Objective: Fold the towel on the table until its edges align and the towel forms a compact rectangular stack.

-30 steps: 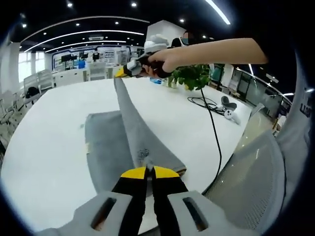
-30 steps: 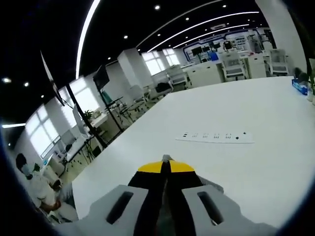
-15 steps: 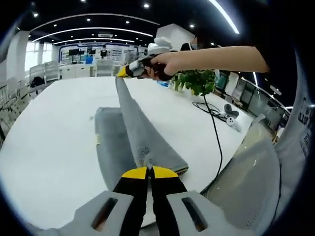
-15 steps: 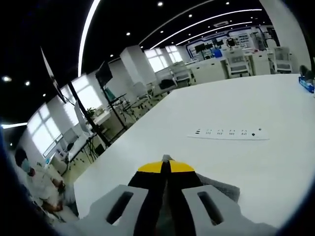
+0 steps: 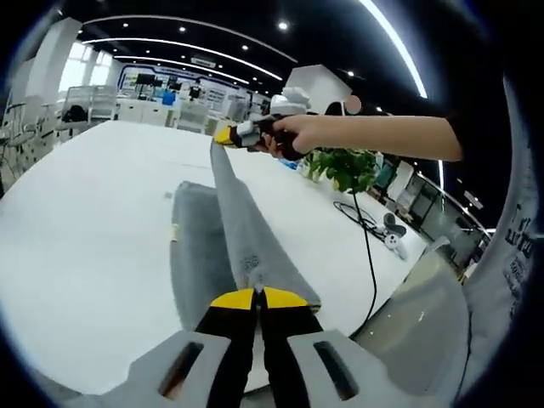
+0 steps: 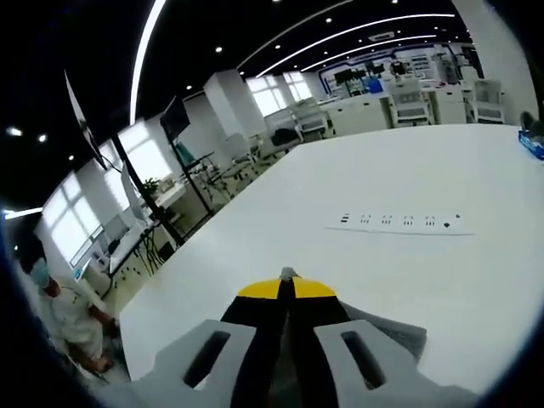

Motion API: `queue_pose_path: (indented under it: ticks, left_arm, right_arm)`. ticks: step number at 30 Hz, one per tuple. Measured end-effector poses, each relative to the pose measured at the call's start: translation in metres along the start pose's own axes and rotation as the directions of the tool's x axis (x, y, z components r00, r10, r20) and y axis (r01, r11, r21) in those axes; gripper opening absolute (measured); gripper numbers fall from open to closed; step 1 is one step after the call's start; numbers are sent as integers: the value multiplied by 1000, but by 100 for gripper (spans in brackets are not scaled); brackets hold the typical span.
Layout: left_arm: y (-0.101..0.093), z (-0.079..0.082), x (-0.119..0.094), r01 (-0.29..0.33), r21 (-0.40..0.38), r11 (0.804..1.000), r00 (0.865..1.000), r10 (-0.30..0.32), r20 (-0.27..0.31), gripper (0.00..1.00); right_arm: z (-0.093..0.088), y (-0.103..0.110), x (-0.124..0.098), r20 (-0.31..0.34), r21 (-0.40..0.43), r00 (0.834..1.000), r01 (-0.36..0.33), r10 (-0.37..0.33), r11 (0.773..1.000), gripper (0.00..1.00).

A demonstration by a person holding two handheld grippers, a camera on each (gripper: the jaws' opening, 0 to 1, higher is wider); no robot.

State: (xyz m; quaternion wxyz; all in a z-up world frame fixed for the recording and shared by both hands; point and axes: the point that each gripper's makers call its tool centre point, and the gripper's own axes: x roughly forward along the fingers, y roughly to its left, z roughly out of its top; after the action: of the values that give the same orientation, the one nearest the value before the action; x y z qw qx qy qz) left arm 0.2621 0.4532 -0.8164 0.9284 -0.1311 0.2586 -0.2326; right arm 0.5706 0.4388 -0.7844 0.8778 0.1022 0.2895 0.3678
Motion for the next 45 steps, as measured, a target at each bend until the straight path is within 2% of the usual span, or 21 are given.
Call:
queue_pose_path:
  ticks: [5,12,17,20,23,26,27,30,32,36,41,44,45]
  left_arm:
    - [-7,7,-2,32,17,999,999,-33,13,1]
    - [-24,28,-8,60,23,998,996,-61,67,1]
    - [-19,36,-13,43,0,999,994,-42,100,1]
    - [-6,28,-14,5,-31,1000,996,-2,84,1]
    - [11,11,-13,-40,-111,993,997,47,59,1]
    - [24,-3,-9,-78,-133,988,996,82,25,1]
    - [27,-6,-8,-86,-145,986,996,89,17,1]
    - [42,-16,-4,-110,-187,976,994,113,6,1]
    - [49,-23,-1,-126,-205,971,992,126,-9,1]
    - [60,-36,3,-151,-249,957,988,143,-50,2]
    - [70,-47,8,-157,-295,942,987,142,-73,2]
    - [72,-50,9,-154,-296,943,987,135,-84,6]
    - [72,-50,9,-144,-276,950,988,124,-87,9]
  right_arm:
    - [3,2,-4,6,-3,1000,-5,5,1000,0]
    - [22,-3,-22,52,15,998,26,-27,1000,0]
    - [29,-1,-24,76,28,996,35,-37,999,0]
    - [23,5,-15,61,29,998,22,-24,999,0]
    - [10,7,-3,26,13,999,18,-18,1000,0]
    - [-5,7,11,-18,-6,1000,23,-23,1000,0]
    - [-9,7,15,-31,-17,999,24,-25,1000,0]
    - [-22,3,28,-79,-118,996,39,-49,992,0]
    - [-25,0,37,-86,-116,995,40,-50,992,0]
    - [-33,-7,55,-108,-129,993,34,-49,991,0]
    - [-43,-11,68,-128,-161,991,26,-47,987,1]
    - [-46,-12,72,-130,-164,991,21,-42,986,2]
    - [-49,-11,73,-131,-160,991,14,-35,987,2]
